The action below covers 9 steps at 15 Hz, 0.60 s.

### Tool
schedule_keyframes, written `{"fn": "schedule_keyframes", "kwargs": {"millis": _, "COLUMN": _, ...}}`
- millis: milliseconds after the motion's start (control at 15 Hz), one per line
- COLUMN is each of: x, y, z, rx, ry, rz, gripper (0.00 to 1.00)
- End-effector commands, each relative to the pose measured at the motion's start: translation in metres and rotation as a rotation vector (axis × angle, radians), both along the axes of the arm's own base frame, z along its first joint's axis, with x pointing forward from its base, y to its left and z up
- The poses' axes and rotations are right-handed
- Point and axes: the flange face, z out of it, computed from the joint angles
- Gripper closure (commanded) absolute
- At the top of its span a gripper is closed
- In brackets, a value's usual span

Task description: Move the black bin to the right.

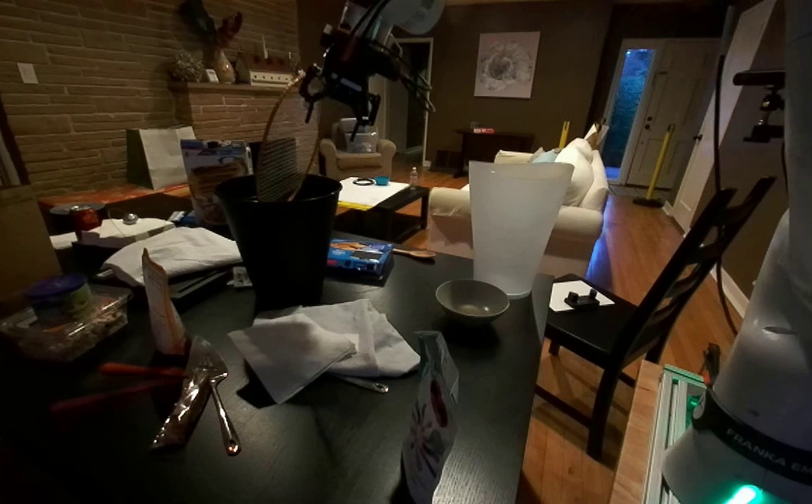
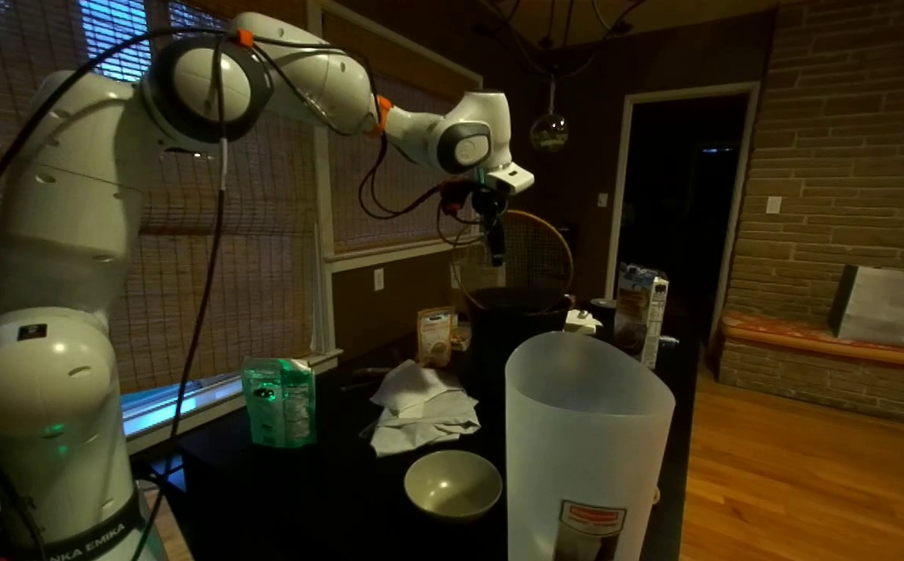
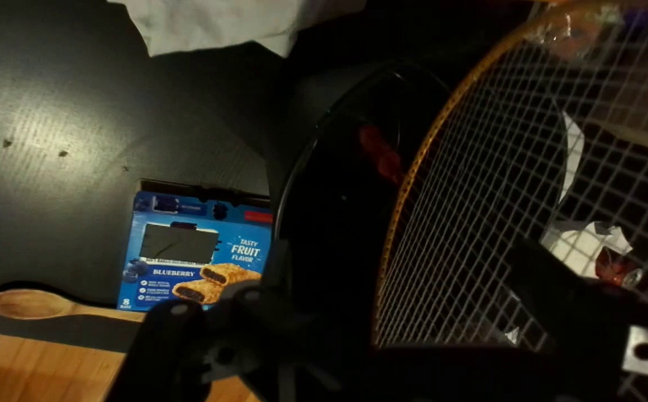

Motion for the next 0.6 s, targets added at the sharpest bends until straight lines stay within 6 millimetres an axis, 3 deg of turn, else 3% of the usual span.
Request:
{"fn": "schedule_keyframes", "kwargs": {"millis": 0, "x": -0.061, "y": 0.010, "z": 0.029, "rx": 0.080, "ry": 0.004, "rz": 0.154, "gripper": 0.00}}
{"fn": "schedule_keyframes", "kwargs": {"millis": 333, "x": -0.122, "y": 0.041, "z": 0.067, "rx": 0.088, "ry": -0.060, "rz": 0.427, "gripper": 0.00}}
{"fn": "schedule_keyframes", "kwargs": {"millis": 400, "x": -0.127, "y": 0.047, "z": 0.074, "rx": 0.088, "ry": -0.079, "rz": 0.480, "gripper": 0.00}}
{"fn": "schedule_keyframes", "kwargs": {"millis": 467, "x": -0.104, "y": 0.036, "z": 0.068, "rx": 0.073, "ry": -0.046, "rz": 0.392, "gripper": 0.00}}
{"fn": "schedule_keyframes", "kwargs": {"millis": 533, "x": -0.113, "y": 0.042, "z": 0.074, "rx": 0.072, "ry": -0.059, "rz": 0.429, "gripper": 0.00}}
